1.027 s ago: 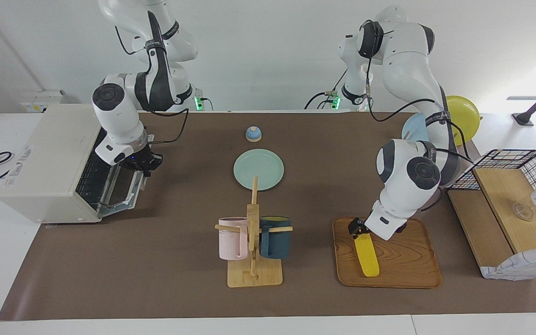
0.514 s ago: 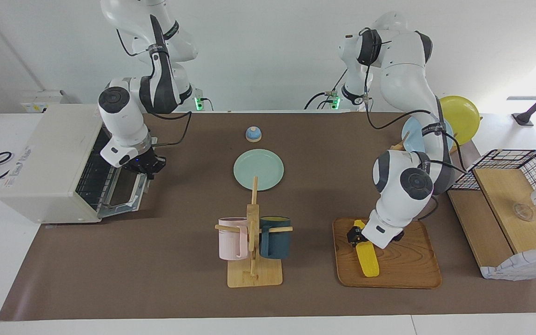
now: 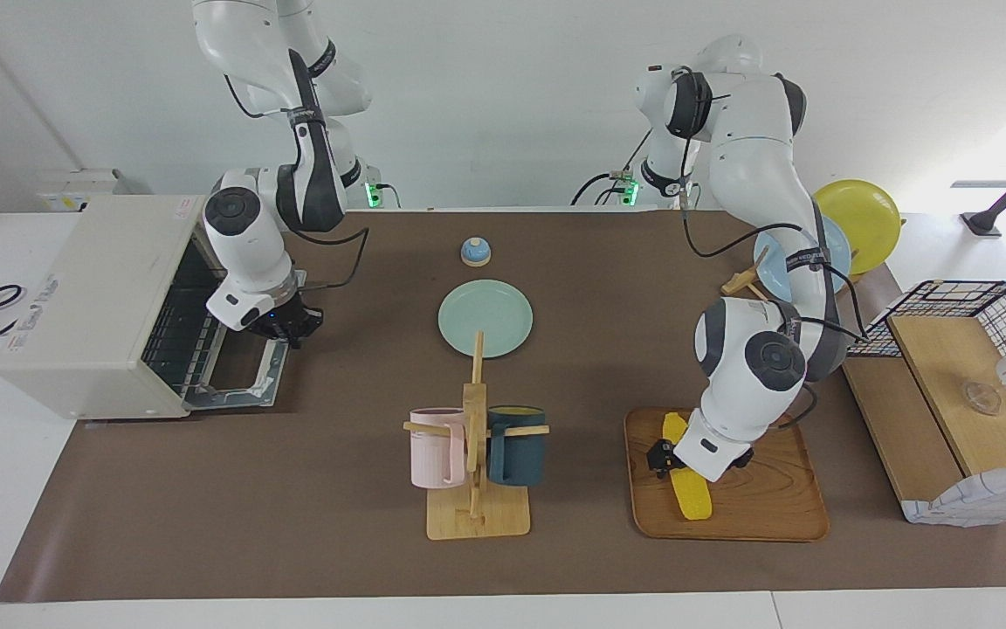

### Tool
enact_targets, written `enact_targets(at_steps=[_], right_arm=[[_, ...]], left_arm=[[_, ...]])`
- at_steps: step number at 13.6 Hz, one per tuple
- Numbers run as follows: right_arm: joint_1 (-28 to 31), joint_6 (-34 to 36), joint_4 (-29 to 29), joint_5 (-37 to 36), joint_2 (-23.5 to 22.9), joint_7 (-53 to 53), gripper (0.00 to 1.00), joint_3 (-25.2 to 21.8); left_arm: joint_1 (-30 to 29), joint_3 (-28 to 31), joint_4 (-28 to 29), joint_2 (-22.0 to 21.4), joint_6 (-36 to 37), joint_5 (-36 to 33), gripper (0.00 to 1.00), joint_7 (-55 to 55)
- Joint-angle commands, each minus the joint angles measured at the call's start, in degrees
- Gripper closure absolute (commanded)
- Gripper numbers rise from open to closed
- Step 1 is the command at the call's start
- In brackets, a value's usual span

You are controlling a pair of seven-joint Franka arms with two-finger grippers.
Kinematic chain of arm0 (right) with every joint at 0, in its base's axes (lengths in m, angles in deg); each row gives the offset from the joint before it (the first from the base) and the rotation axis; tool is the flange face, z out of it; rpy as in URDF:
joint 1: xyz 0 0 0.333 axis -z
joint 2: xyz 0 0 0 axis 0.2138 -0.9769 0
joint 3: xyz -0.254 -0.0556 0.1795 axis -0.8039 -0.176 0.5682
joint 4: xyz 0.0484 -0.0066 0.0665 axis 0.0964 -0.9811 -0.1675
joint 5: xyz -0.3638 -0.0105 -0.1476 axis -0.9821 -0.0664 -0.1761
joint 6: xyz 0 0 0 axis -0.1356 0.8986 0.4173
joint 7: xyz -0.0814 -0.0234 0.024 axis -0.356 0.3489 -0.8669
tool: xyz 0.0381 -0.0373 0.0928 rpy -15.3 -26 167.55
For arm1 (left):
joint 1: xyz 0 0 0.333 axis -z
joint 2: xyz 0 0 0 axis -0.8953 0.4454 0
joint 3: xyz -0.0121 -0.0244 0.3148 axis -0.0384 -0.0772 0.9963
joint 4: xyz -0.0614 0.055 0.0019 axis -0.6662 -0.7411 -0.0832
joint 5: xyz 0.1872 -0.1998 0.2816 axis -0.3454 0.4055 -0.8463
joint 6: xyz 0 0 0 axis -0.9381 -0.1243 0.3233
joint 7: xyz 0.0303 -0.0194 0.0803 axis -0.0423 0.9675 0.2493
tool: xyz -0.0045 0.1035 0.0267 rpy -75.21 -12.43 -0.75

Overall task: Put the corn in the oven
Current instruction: 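Grasp the corn with the left gripper while the right gripper opens the oven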

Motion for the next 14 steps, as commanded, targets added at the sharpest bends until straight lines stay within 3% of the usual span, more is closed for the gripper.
enact_targets(at_steps=[1,4,7,9,12,13,14], right_arm=[[2.9,-2.3,0.0,-2.2,-1.8,0.7,1.0,-1.6],[2.7,-2.3,0.3,-2.3,-2.3,0.2,1.0,-1.6],[2.3,-2.5,0.4,-2.1,-2.3,-1.4,1.0,-1.6],[2.0,-2.4,0.4,0.1,-2.3,-1.7,1.0,-1.6],[-0.5,-2.5,0.2,4.4,-2.3,-1.9,1.0,-1.5],[-0.7,-2.5,0.2,5.2,-2.3,-2.6,1.0,-1.5],[-1.4,-2.5,0.2,5.8,-2.3,-3.2,1.0,-1.5]], left_arm=[[0.2,0.3,-2.4,1.5,-0.2,-0.4,0.0,1.2],[0.2,0.5,-2.2,1.4,-0.1,-0.5,0.01,3.9],[0.2,0.5,-1.3,1.4,-1.0,-0.4,0.14,3.9],[0.2,0.5,-0.7,1.2,-1.7,-0.3,0.35,3.9],[0.2,0.5,-0.7,1.1,-1.2,-0.3,0.88,3.8],[0.2,0.5,-0.8,1.0,-0.5,-0.3,1.0,3.8],[0.2,0.5,-0.8,0.7,0.2,-0.3,1.0,3.7]])
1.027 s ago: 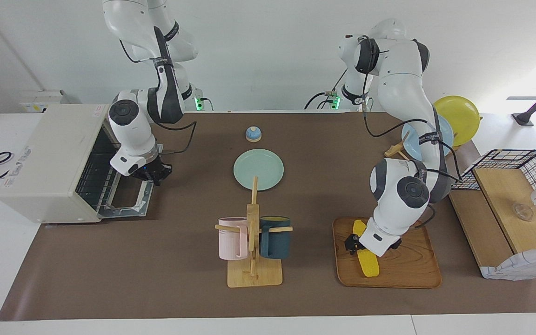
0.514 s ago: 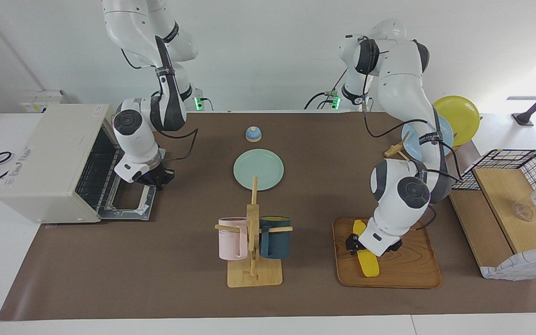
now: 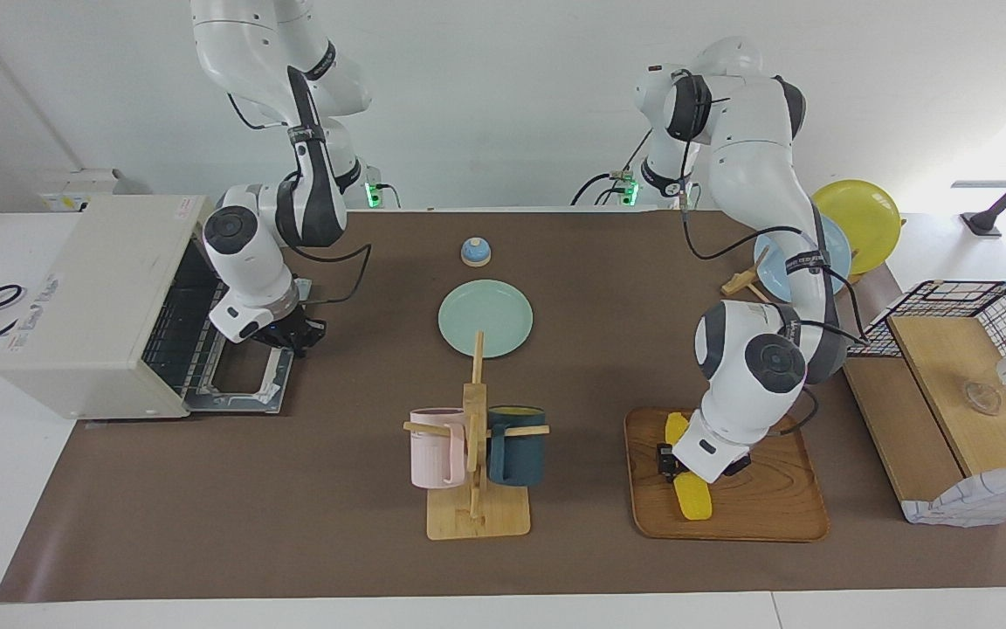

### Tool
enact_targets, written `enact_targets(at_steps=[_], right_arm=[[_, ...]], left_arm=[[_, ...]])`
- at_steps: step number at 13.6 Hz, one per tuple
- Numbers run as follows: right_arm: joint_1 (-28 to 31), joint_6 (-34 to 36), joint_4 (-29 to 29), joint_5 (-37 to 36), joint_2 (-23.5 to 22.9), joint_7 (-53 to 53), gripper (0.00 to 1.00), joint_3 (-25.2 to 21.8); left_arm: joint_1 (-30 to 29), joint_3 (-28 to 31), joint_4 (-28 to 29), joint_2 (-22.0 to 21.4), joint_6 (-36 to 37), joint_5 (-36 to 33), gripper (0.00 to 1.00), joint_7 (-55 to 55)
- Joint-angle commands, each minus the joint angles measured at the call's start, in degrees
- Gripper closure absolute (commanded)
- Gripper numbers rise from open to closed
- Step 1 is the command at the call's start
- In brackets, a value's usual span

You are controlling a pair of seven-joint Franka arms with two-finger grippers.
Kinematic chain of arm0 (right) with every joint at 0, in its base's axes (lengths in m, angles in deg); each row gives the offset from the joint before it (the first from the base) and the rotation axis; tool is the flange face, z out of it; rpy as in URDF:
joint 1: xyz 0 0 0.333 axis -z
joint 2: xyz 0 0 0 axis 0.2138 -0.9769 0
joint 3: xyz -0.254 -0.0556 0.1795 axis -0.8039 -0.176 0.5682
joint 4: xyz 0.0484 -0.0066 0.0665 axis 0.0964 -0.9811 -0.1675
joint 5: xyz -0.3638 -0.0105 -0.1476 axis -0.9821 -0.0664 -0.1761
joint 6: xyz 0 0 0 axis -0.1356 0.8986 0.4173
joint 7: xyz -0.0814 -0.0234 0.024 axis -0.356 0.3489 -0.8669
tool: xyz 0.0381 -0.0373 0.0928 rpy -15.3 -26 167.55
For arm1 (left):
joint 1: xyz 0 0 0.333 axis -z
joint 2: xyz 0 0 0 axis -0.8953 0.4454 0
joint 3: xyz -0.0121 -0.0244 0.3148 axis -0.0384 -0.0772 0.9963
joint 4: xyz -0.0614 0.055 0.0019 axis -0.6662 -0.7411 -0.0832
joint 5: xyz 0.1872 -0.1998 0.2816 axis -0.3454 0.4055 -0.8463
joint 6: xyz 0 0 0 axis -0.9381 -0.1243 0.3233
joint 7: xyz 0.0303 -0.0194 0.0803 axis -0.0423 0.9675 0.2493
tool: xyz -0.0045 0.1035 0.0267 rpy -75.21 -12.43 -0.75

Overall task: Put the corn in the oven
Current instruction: 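Grasp the corn with the left gripper while the right gripper opens the oven, then carry the yellow corn onto the green plate with the left gripper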

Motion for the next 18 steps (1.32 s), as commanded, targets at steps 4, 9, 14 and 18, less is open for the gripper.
enact_targets(at_steps=[4,9,14,18], right_arm=[[-3.8,-0.4,0.0,5.2,0.3,-1.9,1.0,-0.7],[-5.7,10.2,5.0,5.3,4.7,-3.1,1.0,-0.6],[-5.9,26.6,11.7,5.2,11.4,-3.4,1.0,-0.4],[-5.7,43.5,23.5,4.3,13.6,-4.0,1.0,0.2]], left_arm=[[-0.1,0.7,1.9,-6.4,6.0,2.1,1.0,-0.5],[0.9,0.3,16.9,-21.7,6.5,2.2,1.0,-8.9],[6.8,-0.2,31.6,-34.9,6.3,3.5,1.0,-20.5],[15.0,-0.1,36.6,-38.0,4.2,5.1,1.0,-31.7]])
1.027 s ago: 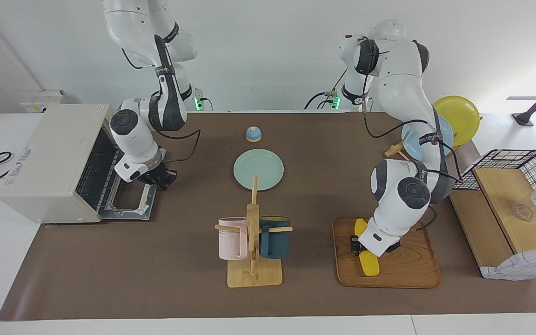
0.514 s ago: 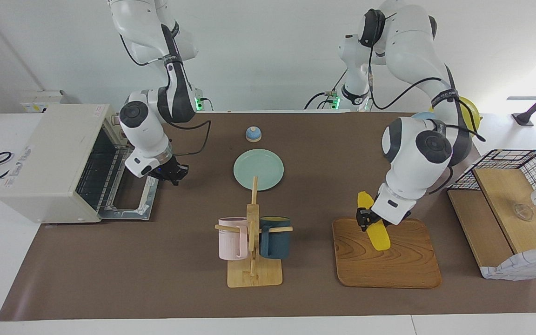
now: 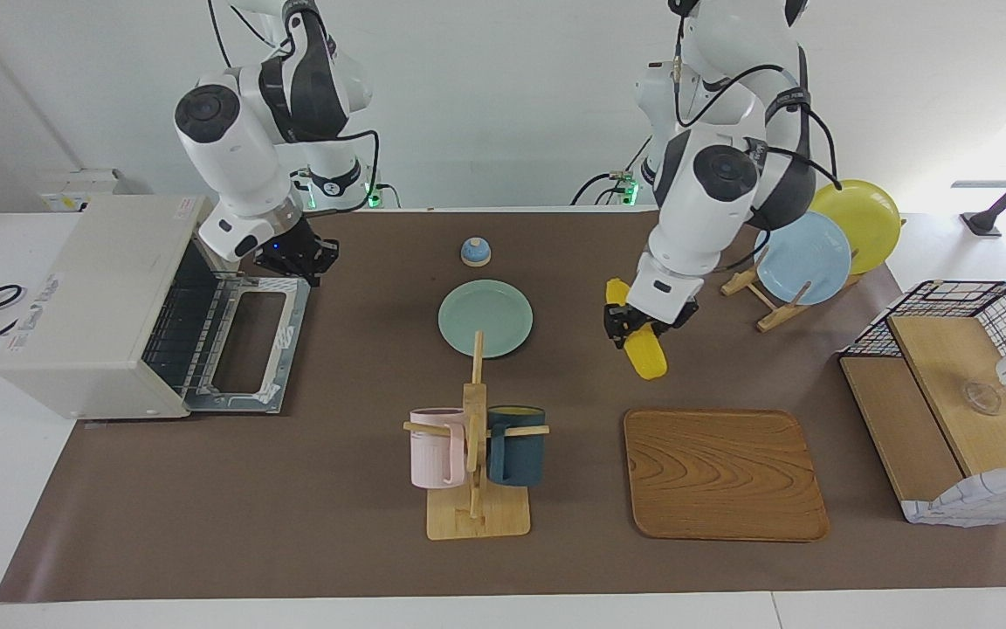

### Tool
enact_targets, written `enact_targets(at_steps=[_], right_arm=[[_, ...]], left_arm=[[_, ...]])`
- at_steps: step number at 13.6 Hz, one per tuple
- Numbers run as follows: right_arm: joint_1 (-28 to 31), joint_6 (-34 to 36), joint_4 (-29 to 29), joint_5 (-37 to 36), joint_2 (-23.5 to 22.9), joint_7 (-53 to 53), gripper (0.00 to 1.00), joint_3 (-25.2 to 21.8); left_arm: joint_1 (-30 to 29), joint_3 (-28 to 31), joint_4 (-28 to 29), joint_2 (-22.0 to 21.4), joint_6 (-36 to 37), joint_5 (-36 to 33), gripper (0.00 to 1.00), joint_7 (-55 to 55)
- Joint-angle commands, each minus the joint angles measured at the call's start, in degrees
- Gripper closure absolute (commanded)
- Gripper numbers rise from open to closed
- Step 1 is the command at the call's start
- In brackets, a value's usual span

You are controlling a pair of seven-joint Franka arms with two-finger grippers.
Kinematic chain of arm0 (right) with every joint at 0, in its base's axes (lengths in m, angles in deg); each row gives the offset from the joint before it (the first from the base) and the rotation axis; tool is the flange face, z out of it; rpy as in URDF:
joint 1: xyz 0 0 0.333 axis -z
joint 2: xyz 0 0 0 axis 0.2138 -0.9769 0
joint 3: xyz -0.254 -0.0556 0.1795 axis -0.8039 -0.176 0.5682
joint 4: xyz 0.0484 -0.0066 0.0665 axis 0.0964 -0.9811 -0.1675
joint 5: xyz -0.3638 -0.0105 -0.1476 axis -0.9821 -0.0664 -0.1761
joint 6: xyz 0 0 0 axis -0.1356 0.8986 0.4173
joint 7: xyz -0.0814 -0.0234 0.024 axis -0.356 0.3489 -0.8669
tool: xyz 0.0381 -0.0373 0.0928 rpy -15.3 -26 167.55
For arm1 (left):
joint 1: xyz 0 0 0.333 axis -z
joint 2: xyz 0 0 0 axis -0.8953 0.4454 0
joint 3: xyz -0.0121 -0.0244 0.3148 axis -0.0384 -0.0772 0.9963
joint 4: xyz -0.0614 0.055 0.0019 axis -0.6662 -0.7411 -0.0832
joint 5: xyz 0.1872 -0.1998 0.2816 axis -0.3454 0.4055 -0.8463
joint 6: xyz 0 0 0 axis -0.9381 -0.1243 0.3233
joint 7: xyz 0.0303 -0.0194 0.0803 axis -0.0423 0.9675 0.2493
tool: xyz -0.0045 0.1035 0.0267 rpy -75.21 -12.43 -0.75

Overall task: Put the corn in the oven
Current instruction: 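Carry the yellow corn onto the green plate with the left gripper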

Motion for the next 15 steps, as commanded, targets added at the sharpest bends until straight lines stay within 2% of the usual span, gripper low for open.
enact_targets(at_steps=[1,4,6,12,15], right_arm=[[0.5,11.1,9.7,0.0,-0.3,-1.4,1.0,0.1],[-0.1,16.3,13.7,-0.8,-0.1,-1.4,1.0,0.2],[0.0,16.2,13.5,-1.3,0.2,-1.4,1.0,0.2],[-0.1,15.0,11.1,-1.7,1.6,-1.4,1.0,0.2],[-0.2,8.9,7.2,-2.1,2.8,-2.8,1.0,0.2]], left_arm=[[5.8,1.1,6.6,-3.5,-5.6,1.3,1.0,-8.0],[11.2,1.1,12.6,-5.9,-13.3,1.3,1.0,-13.4],[13.9,1.1,14.1,-5.5,-17.1,1.2,1.0,-12.1],[19.6,1.1,15.1,0.7,-25.8,1.2,1.0,-9.4],[21.4,1.1,15.0,4.6,-29.9,1.2,1.0,-8.2]])
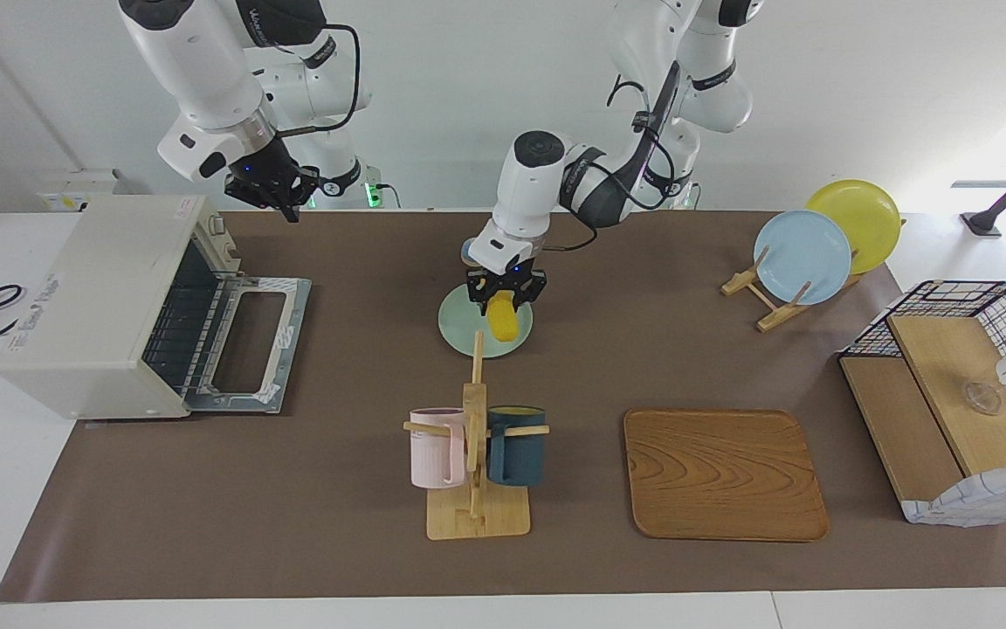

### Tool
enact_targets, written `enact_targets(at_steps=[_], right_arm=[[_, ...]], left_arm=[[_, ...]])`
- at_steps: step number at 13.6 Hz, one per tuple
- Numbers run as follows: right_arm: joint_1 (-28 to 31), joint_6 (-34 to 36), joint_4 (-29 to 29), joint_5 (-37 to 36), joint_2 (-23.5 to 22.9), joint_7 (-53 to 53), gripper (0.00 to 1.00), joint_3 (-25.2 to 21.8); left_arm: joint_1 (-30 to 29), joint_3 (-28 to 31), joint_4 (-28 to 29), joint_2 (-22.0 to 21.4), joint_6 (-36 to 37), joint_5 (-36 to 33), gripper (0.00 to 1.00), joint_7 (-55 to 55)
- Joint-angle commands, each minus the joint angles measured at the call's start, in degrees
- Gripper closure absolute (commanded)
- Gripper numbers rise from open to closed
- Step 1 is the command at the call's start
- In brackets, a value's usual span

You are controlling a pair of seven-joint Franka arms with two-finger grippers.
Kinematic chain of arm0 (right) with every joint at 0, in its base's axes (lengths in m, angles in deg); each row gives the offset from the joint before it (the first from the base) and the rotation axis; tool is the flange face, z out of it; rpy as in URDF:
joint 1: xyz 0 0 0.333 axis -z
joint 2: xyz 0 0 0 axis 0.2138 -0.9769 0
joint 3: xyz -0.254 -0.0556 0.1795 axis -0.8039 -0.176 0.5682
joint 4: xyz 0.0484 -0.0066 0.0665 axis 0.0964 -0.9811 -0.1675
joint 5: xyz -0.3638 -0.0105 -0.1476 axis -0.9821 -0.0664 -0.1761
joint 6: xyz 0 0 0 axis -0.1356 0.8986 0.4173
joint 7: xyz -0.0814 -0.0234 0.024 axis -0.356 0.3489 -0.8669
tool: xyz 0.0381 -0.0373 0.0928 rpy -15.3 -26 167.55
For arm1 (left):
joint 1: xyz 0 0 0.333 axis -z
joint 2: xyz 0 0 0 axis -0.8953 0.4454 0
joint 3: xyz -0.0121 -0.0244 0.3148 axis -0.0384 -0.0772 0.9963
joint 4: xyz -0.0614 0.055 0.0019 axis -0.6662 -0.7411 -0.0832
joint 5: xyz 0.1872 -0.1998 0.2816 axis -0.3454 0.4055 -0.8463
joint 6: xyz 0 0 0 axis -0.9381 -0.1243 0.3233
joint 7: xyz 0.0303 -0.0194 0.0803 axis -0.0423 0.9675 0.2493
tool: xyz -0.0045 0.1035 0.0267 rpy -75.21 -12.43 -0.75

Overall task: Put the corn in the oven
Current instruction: 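Carry the yellow corn onto the green plate with the left gripper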

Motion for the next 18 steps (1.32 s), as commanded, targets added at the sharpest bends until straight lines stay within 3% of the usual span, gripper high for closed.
enact_targets(at_steps=[1,4,6,7,8,10,11,14,15,16,18], right_arm=[[-0.2,-5.8,-6.2,-1.2,3.0,-3.2,0.98,0.3],[-0.2,-5.6,-6.3,-1.2,3.2,-3.4,0.86,0.9],[-0.2,-5.6,-6.3,-1.1,3.2,-3.4,0.68,0.9],[-0.2,-5.7,-6.3,-1.1,3.2,-3.4,0.63,0.9],[-0.1,-5.7,-6.3,-1.1,3.2,-3.5,0.51,0.9],[-0.1,-5.8,-6.3,-1.0,3.2,-3.5,0.35,0.9],[-0.1,-5.8,-6.3,-1.0,3.2,-3.6,0.11,0.9],[-0.1,-5.8,-6.3,-1.0,3.2,-3.6,0.09,0.9],[-0.1,-5.8,-6.3,-1.0,3.2,-3.6,0.1,0.9],[-0.1,-5.9,-6.3,-1.0,3.2,-3.6,0.1,0.9],[-0.1,-6.0,-6.3,-1.0,3.2,-3.5,0.2,0.9]], left_arm=[[2.7,1.1,0.6,3.0,-4.2,0.7,1.0,1.8],[2.8,1.1,0.7,3.1,-4.2,0.7,1.0,1.9],[2.8,1.1,1.0,3.1,-4.3,0.7,1.0,2.3],[2.8,1.1,1.4,3.1,-4.4,0.7,0.82,3.9],[2.8,1.1,1.9,3.2,-4.5,0.7,0.67,4.8],[2.8,1.1,2.1,3.2,-4.5,0.7,0.42,5.2],[2.8,1.1,2.1,3.2,-4.4,0.7,0.34,5.3],[2.8,1.1,2.1,3.2,-4.1,0.7,0.3,5.2],[2.8,1.1,2.1,3.1,-4.0,0.7,0.23,5.3],[2.8,1.1,2.1,3.1,-3.7,0.7,0.0,5.2],[2.7,1.2,2.1,2.4,-2.3,0.7,0.0,5.3]])
